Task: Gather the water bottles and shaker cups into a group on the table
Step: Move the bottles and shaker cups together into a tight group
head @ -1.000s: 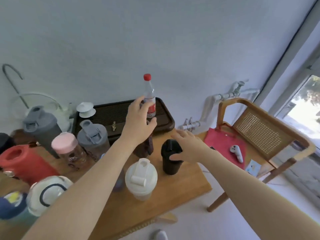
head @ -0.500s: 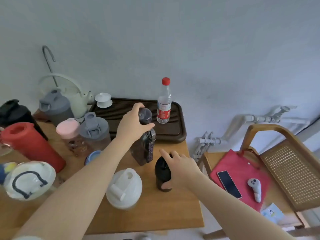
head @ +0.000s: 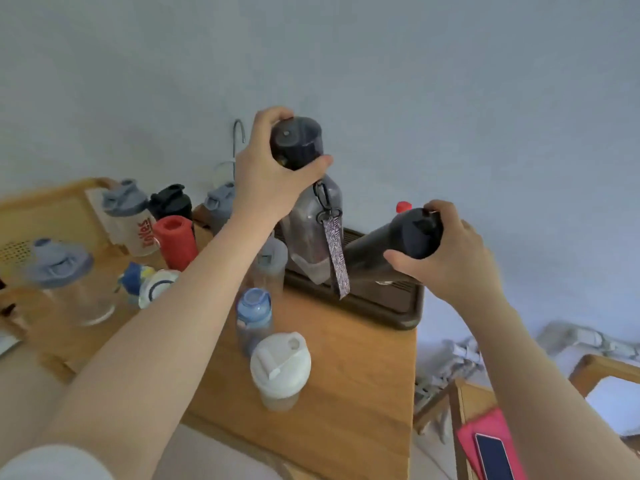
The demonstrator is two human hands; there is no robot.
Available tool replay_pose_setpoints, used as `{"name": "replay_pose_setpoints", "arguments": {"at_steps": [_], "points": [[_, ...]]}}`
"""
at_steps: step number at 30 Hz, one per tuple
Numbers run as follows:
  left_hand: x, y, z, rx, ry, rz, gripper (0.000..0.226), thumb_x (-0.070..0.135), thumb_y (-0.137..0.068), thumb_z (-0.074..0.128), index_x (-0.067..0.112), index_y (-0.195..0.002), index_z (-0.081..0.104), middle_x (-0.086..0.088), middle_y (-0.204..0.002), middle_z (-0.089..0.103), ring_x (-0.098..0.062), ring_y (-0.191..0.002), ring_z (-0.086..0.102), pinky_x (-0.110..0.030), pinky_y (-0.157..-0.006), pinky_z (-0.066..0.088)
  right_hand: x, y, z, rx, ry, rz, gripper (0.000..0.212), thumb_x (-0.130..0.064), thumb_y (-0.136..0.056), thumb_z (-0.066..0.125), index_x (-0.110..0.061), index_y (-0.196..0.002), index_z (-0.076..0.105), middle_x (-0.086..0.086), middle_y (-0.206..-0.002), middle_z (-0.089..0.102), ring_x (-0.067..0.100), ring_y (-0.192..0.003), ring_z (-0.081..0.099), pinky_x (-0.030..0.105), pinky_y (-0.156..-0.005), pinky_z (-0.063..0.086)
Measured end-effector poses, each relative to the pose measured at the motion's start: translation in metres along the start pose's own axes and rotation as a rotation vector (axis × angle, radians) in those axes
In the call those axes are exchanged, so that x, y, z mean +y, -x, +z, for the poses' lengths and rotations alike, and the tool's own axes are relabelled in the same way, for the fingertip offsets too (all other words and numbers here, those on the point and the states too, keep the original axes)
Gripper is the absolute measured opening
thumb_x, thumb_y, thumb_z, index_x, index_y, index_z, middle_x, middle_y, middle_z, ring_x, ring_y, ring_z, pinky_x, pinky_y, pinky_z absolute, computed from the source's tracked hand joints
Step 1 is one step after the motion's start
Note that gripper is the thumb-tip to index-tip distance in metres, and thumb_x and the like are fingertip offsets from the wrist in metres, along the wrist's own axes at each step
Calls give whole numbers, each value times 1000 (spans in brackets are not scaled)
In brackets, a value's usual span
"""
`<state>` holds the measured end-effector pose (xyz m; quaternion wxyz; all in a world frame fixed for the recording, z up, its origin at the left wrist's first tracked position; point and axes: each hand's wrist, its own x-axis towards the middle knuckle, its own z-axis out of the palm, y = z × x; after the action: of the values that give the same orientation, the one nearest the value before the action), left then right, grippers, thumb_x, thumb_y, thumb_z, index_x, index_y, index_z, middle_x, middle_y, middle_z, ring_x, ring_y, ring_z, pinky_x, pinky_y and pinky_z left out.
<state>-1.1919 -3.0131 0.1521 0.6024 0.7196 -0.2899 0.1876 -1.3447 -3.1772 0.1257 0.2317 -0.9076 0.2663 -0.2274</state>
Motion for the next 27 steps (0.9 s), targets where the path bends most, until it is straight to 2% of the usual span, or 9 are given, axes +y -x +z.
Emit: {"name": "replay_pose_setpoints", "arguments": {"at_steps": [3, 5, 8, 10, 13, 16, 20, 24, 27], "points": [[13, -27, -40, 50, -54, 107, 60, 29, -67, 79, 15, -116, 48, 12, -104, 52, 0, -91, 51, 1, -75, 39, -40, -10, 8, 41, -112, -53, 76, -43, -61, 77, -31, -124, 37, 0, -112, 54, 30, -107, 53, 40, -85, 45], [10, -45, -70, 77, -78, 146, 60, 27, -66, 80, 14, -116, 49, 13, -101, 53, -3, -89, 52, 0, -73, 39, -70, -14, 23, 61, -163, -108, 78, -43, -62, 77, -27, -125, 36, 0, -109, 53, 30, -108, 53, 39, -83, 46], [-8, -70, -117, 90, -125, 184, 59, 27, -66, 80, 15, -115, 49, 13, -99, 54, -4, -87, 53, -2, -71, 39, -119, -22, 54, 90, -208, -161, 82, -43, -62, 79, -25, -127, 33, 5, -119, 55, 31, -108, 54, 36, -79, 44], [-25, -84, -147, 75, -151, 209, 59, 27, -66, 80, 16, -115, 49, 11, -100, 55, -6, -88, 54, -1, -71, 39, -154, -29, 77, 106, -220, -185, 81, -43, -62, 79, -24, -126, 32, 6, -119, 55, 30, -103, 54, 40, -79, 46], [-58, -108, -190, 27, -169, 231, 60, 28, -66, 80, 15, -115, 48, 9, -102, 56, -9, -90, 55, -2, -71, 39, -206, -41, 118, 116, -230, -202, 79, -43, -63, 78, -23, -124, 32, 6, -116, 55, 22, -89, 47, 36, -73, 44], [-93, -131, -225, -23, -186, 241, 61, 28, -66, 80, 15, -116, 47, 8, -103, 54, -11, -92, 54, -5, -72, 41, -250, -52, 157, 111, -222, -186, 78, -44, -63, 77, -22, -124, 32, 6, -116, 55, 20, -88, 46, 35, -74, 43], [-126, -160, -257, -75, -185, 249, 61, 29, -66, 80, 16, -115, 47, 8, -103, 55, -14, -92, 56, -19, -78, 47, -289, -68, 193, 103, -206, -161, 79, -45, -63, 78, -21, -124, 32, 6, -116, 55, 26, -97, 52, 38, -77, 44], [-148, -194, -277, -53, -122, 225, 59, 26, -66, 80, 15, -114, 48, 11, -100, 54, -8, -87, 53, -7, -74, 41, -312, -91, 206, 97, -147, -174, 80, -47, -63, 77, -22, -123, 32, 3, -111, 53, 21, -90, 47, 42, -78, 47], [-164, -220, -285, -8, -92, 236, 59, 28, -65, 79, 14, -114, 49, 11, -99, 55, -7, -87, 54, -11, -77, 42, -322, -107, 213, 50, -58, -214, 78, -50, -59, 75, -23, -120, 34, -3, -104, 50, 21, -90, 49, 41, -76, 48]]}}
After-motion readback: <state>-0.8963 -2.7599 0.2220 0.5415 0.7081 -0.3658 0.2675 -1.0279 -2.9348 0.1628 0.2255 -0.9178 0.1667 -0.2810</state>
